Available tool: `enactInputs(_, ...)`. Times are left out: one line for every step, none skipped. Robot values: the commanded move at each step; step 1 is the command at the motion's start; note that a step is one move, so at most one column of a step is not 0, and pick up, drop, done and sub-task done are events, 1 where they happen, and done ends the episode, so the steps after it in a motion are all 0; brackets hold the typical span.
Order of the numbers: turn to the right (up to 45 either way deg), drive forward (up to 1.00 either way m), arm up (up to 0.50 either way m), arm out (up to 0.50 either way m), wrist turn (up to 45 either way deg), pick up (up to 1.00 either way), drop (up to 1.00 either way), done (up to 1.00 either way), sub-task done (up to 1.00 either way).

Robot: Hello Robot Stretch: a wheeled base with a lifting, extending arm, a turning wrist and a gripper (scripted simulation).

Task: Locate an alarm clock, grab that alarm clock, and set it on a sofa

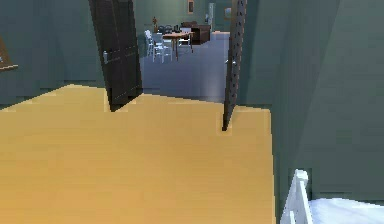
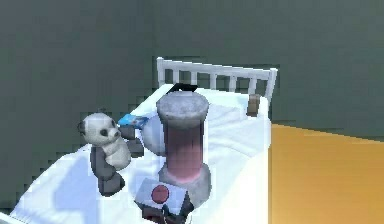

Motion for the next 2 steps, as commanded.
enactInputs(0.0,0.00,0.42,0.00,0.0,0.00,0.00,0.00,0.00)
enactInputs(0.0,0.00,0.00,0.00,-45.0,0.00,0.00,0.00,0.00)
